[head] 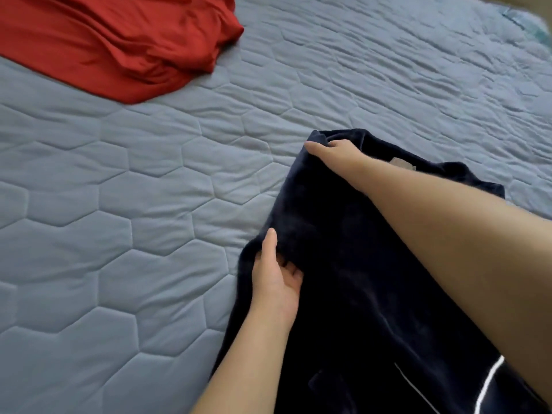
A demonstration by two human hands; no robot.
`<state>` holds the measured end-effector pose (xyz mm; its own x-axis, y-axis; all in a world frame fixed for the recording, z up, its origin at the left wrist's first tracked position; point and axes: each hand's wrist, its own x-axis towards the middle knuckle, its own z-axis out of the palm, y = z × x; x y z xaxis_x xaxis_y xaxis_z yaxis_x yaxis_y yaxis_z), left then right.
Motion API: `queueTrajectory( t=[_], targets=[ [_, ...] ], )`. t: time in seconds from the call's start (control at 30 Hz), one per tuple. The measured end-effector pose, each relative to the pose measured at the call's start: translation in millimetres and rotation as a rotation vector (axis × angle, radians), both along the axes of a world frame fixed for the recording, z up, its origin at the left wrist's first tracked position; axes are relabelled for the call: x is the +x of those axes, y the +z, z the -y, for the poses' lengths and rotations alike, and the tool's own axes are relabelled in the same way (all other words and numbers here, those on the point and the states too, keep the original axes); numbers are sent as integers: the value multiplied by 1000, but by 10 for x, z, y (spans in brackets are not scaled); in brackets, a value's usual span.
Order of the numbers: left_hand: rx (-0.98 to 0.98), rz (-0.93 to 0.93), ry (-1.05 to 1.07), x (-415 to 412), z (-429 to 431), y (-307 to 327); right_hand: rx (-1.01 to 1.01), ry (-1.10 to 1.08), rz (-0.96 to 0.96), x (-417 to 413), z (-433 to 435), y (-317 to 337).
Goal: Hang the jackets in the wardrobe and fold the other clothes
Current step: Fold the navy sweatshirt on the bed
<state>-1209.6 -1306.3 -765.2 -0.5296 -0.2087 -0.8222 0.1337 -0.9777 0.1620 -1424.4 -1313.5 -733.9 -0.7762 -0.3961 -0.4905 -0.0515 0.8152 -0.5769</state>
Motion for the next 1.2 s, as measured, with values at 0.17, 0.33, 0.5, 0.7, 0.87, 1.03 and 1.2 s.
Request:
queueTrajectory(
  t=[0.17, 0.33, 0.5, 0.7, 0.87, 1.03, 1.2],
  targets=[
    [-139, -152, -51, -12, 216, -116, -180, -148, 31, -168, -36, 17],
    [-241, -58, -88, 13, 260, -280, -217, -146, 109, -91, -215, -188],
    [-160, -152, -226, 129, 344, -159, -238, -229, 52, 47, -535, -42],
    [-124, -74, -478, 362, -57, 75, -6, -264, -122, 387, -1772, 252],
    [-136, -95, -570, 395, -537, 267, 256, -337, -74, 712, -2920, 282],
    [-175, -42, -682, 255, -1013, 379, 401, -229, 29, 853, -3631, 278],
    [-350, 83, -800, 144, -1528, 358, 108, -225, 305, 972, -3966, 343]
  ],
)
